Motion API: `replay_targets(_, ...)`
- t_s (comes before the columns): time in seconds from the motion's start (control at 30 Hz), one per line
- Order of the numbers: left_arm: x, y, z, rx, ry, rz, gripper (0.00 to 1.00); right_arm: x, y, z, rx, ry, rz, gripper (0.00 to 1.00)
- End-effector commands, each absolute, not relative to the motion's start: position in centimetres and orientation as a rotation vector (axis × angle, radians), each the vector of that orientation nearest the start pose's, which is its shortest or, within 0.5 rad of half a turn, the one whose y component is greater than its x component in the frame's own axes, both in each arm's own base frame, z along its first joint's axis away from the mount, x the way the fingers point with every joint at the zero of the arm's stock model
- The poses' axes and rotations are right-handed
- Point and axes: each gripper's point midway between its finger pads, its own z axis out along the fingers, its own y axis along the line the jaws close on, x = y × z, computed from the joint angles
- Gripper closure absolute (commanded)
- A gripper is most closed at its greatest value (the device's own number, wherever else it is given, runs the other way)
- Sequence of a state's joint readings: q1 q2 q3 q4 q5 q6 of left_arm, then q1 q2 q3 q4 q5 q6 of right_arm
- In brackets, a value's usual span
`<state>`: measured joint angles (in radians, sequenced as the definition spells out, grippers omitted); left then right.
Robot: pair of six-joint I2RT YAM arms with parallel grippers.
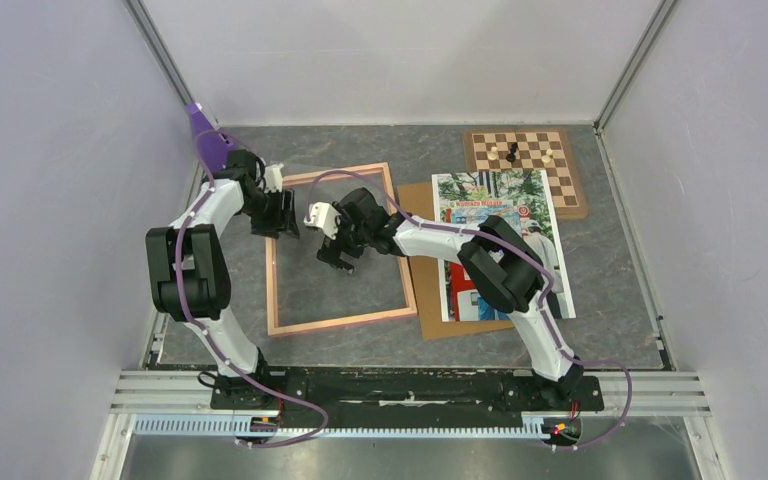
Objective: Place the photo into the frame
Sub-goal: Place the photo frame item in the photo frame.
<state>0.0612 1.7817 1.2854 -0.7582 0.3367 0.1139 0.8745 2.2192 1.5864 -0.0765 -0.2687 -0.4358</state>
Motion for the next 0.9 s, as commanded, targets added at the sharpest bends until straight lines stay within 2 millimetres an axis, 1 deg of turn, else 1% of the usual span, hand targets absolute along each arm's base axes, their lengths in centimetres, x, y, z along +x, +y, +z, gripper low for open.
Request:
replay_targets(0.0,36.0,-2.9,7.9,0.209,2.723,-0.39,0.34,34.5,46.0,4.2,-1.525,1.712,0.518,0.01)
replay_targets(0.17,36.0,-2.6,8.4,0.206,2.716,-0.362,0.29,34.5,45.9,4.3,-1.525,1.708,0.515,0.01)
replay_targets(0.3,35.9,-2.3,8.6,0.206,2.715,-0.336,0.28,34.4,45.8,4.3,-1.526,1.708,0.516,0.01)
replay_targets(0.37,36.0,-2.2,8.8,0.212,2.711,-0.325,0.27,34.4,45.8,4.4,-1.525,1.707,0.516,0.04)
replay_targets(0.73,36.0,-1.1,9.8,0.226,2.703,-0.242,0.26,34.3,45.9,4.3,-1.526,1.709,0.523,0.04)
replay_targets(0.87,36.2,-1.0,10.0,0.228,2.695,-0.232,0.25,34.2,45.9,4.3,-1.525,1.71,0.526,0.04)
